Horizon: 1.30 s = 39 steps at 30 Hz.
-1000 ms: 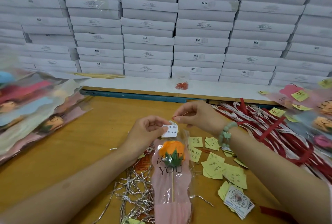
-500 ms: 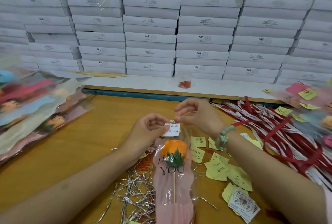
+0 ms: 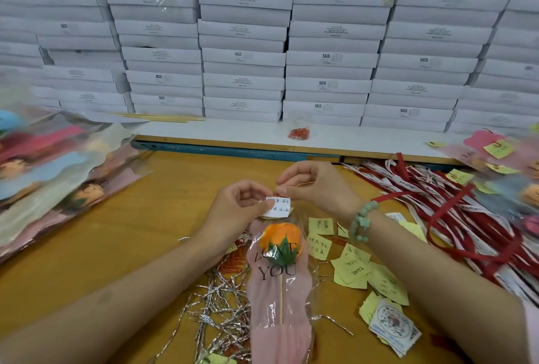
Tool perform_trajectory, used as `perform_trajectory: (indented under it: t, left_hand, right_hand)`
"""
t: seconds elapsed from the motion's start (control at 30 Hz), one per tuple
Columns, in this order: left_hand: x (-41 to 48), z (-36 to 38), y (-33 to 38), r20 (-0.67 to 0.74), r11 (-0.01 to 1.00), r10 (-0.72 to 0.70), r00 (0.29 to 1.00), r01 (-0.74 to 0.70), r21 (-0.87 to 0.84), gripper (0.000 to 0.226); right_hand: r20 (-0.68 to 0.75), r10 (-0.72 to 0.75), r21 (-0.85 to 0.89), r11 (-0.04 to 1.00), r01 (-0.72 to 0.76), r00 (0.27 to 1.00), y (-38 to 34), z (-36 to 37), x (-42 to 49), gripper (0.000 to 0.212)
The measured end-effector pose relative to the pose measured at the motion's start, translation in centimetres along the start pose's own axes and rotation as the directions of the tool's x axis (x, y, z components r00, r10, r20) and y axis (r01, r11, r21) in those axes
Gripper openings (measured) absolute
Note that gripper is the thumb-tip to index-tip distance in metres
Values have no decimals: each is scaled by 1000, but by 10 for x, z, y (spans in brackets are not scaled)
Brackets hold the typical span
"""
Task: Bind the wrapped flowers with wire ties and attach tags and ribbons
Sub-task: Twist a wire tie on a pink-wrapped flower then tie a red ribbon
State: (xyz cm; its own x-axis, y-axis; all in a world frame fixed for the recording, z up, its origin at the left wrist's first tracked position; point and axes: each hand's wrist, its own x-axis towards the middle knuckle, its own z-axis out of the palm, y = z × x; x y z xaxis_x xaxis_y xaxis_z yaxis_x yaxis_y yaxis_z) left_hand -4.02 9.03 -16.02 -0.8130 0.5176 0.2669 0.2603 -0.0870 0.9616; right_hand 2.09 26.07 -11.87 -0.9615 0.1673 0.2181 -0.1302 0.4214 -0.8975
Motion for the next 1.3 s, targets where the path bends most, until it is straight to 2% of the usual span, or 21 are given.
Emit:
perform_trajectory:
  t: [0.2, 0.33, 0.47, 0.57, 0.67, 0.73, 0.87, 0.93, 1.0, 1.07, 1.2, 1.3]
  left_hand:
    - [0, 0, -1, 6, 1000, 0, 1000, 0, -2, 13]
    - [0, 0, -1, 5, 1000, 3, 1000, -3, -10, 12]
    - [-1, 0, 0, 4, 1000, 14, 1000, -14, 1, 14]
    - [-1, 1, 0, 17, 999, 17, 1000, -18, 31, 14]
    - [-2, 0, 1, 13, 1000, 11, 1000, -12, 29, 15]
    - [-2, 0, 1, 20, 1000, 6, 1000, -7, 19, 15]
    - [-3, 0, 1, 18, 1000, 3, 1000, -3, 18, 14]
    - [-2, -1, 1, 10, 1000, -5, 1000, 5, 7, 12]
    - [-2, -1, 0, 1, 1000, -4, 1000, 4, 5, 10]
    - [-1, 0, 0, -5, 1000, -2, 1000, 2, 7, 10]
    - [0, -1, -1, -20, 1000, -13, 1000, 12, -21, 13]
    - [1, -1, -1, -46, 999, -29, 999, 28, -24, 12]
  right_hand:
    - [-43, -36, -29, 999, 35, 998, -1, -1, 1, 16]
    - [57, -84, -218, 971, 94, 995, -7, -7, 1, 13]
    - [202, -117, -432, 880, 196, 972, -16, -10, 0, 11]
    - [293, -106, -640, 717, 277, 950, -23, -12, -2, 16]
    - [296, -82, -774, 563, 289, 952, -26, -12, -3, 28]
    - [269, -55, -802, 540, 255, 962, -29, -10, -4, 31]
    - [236, -39, -756, 620, 209, 971, -28, -9, -4, 26]
    - [196, -52, -692, 701, 176, 979, -26, -7, -3, 20]
    - [105, -71, -534, 838, 116, 992, -24, -6, -2, 13]
    - [11, -74, -355, 932, 73, 997, -20, -4, -1, 7]
    - [-115, -53, -199, 980, 29, 992, -8, 3, -1, 7]
    - [-119, -25, -157, 988, 6, 993, -2, 6, -1, 7]
